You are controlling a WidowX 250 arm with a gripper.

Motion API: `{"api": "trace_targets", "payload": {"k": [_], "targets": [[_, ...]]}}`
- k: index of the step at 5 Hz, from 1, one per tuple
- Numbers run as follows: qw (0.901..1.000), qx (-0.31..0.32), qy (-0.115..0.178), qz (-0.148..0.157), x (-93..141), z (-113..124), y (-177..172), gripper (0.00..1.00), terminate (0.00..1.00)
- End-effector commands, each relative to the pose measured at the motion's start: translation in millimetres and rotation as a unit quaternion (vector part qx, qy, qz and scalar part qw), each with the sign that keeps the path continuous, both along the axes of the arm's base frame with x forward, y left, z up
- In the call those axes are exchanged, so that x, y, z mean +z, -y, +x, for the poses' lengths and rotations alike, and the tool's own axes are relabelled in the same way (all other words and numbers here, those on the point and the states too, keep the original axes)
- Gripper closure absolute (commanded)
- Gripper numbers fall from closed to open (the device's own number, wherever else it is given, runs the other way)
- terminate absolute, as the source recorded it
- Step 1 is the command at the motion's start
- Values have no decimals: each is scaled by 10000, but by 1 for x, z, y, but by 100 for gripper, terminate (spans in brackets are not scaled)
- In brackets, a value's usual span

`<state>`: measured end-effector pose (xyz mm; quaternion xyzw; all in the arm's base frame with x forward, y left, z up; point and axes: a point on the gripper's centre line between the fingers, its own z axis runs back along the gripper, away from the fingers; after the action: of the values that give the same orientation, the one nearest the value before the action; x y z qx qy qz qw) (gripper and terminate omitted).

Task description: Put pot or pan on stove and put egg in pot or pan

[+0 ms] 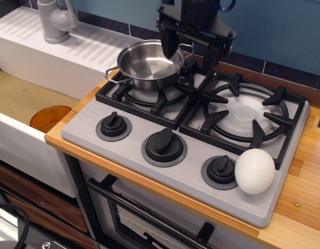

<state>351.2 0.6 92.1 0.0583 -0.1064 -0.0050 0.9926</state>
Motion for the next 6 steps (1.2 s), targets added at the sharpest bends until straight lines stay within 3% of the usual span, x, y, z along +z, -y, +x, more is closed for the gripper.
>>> {"api": "trace_targets", "payload": {"k": [1,3,5,6], "targets": [[9973,-67,733,-15,-6,15,-4,0,0],[9961,-83,877,77,-23,22,-5,0,0],[9969,79,759,217,-26,18,-2,0,0],[9970,258,678,253,-28,14,4,100,0]]}}
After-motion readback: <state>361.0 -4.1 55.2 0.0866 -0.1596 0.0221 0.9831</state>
